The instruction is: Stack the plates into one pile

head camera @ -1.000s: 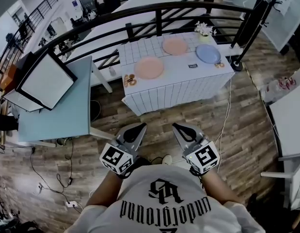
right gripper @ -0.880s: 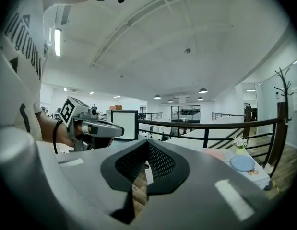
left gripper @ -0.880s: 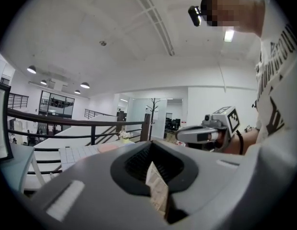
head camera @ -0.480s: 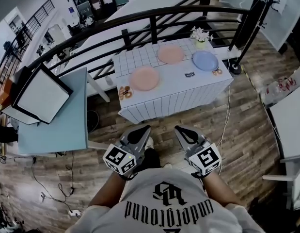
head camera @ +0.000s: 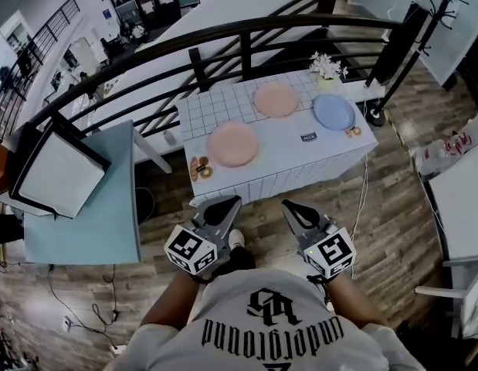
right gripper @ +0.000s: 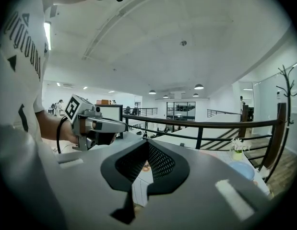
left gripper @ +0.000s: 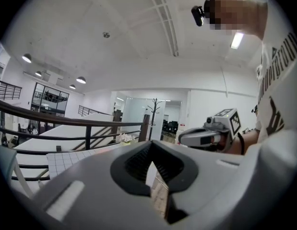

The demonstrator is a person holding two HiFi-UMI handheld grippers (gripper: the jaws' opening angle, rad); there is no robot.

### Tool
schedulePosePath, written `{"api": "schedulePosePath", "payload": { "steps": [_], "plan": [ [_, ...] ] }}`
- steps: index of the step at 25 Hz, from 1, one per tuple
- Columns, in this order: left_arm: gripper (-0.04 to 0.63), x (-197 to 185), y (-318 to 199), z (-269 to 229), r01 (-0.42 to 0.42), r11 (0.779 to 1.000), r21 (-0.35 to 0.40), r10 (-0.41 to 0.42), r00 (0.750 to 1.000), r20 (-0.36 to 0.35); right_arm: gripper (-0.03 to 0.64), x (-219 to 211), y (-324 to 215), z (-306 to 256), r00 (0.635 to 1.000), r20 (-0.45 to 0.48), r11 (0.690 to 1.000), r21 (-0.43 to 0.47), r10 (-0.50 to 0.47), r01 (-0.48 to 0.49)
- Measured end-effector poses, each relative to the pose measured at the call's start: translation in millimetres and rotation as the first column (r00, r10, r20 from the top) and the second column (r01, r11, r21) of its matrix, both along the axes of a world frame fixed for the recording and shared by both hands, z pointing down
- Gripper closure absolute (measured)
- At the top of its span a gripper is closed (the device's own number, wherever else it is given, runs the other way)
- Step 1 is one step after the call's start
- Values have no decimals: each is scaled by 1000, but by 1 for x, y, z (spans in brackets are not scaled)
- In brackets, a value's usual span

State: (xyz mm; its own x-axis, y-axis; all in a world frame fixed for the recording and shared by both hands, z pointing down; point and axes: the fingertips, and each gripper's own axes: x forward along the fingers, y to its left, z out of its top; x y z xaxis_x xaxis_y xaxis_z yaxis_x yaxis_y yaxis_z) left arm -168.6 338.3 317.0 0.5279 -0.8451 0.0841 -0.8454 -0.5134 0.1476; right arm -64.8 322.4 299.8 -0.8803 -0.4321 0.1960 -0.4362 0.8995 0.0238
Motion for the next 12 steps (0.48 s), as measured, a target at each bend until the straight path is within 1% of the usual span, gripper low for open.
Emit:
{"api": "schedulePosePath", "payload": {
  "steps": [5,10,12],
  "plan": [
    [546,-54,-46,-1,-2,1000,-16,2,1000,-6,617,-53,-54,-6,1000,-6,1000,-4,9,-9],
    [546,-112,-87,-8,-21,1000,-6,21,999,25,617,-101,-97,-3,999,-7,999,-15,41,-41],
    [546,-129,-100,-10,-34,999,3,33,999,35,617,-116,-112,0,998,-6,998,-20,55,-55]
  ]
}}
